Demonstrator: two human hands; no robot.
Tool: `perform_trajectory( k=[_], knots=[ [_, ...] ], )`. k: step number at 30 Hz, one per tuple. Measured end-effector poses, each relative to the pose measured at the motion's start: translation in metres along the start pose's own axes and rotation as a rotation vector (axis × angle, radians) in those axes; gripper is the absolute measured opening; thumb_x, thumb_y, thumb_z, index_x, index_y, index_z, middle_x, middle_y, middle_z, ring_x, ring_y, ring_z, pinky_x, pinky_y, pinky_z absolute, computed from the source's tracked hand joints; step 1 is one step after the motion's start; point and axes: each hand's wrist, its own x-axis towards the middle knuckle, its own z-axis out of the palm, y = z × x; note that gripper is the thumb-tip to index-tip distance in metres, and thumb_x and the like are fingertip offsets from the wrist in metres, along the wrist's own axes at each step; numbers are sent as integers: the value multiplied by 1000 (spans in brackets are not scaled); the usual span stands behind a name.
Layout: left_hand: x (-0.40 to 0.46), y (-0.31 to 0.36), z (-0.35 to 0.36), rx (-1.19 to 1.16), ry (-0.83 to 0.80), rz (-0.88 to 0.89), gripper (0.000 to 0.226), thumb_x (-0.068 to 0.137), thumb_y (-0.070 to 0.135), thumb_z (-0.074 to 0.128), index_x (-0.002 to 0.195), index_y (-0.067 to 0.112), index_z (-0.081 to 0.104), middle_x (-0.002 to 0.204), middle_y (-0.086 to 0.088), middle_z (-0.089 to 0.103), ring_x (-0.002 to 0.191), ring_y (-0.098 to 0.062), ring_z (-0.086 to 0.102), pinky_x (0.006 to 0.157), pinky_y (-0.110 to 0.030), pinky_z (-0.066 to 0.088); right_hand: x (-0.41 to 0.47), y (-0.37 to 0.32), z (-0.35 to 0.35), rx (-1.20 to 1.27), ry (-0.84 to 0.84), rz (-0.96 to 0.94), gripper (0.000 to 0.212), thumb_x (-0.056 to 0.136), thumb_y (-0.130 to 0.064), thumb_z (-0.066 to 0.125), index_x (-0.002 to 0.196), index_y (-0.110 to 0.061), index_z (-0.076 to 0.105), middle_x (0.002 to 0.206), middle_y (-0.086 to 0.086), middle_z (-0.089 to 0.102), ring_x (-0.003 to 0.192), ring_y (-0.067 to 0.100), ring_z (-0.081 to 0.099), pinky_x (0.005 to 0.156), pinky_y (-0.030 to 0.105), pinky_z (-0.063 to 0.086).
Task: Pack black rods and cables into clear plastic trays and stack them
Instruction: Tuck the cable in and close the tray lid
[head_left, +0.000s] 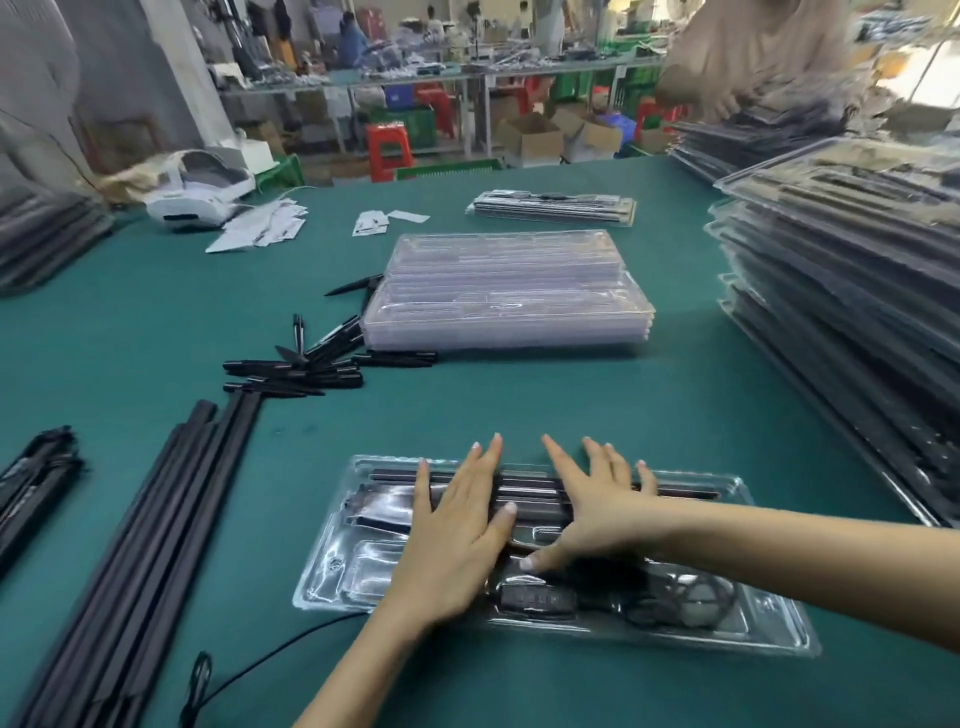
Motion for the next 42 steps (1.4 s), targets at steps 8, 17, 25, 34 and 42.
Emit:
perform_trajectory(
  k=[8,17,25,34,42],
  knots=[
    [2,-1,-7,23,-77,32,111,58,86,30,151,31,2,157,19,4,139,10,-16,108,-32,-29,2,-1,5,-54,30,37,126,66,-60,73,146,-40,-22,157,10,-23,144,26,-24,114,50,-12],
    [18,9,-20,109,-182,-71,102,69,57,75,149,35,15,146,9,20,139,-5,8,114,-46,-13,7,-4,4,-114,47,24,127,66,-62,73,144,-42,-26,156,10,-25,143,27,-25,112,56,-8],
    [26,6,-15,235,-186,-70,103,63,63,75,145,38,18,141,7,20,134,-11,14,114,-49,1,6,-3,12,-122,74,-1,123,66,-61,72,143,-47,-24,157,8,-23,144,27,-22,112,57,-8],
    [-72,-42,-60,78,430,-90,58,75,71,43,125,42,45,121,20,36,115,6,31,110,-39,15,5,13,10,-33,46,-87,120,55,-82,65,143,-54,-11,158,4,-21,145,21,-20,111,54,-12],
    [-151,-95,-75,100,255,-244,65,53,96,38,90,45,54,79,24,58,76,12,49,71,-11,39,2,-2,6,-39,120,-251,104,68,-86,43,146,-47,-14,159,1,-16,145,19,-17,110,59,-14]
  ],
)
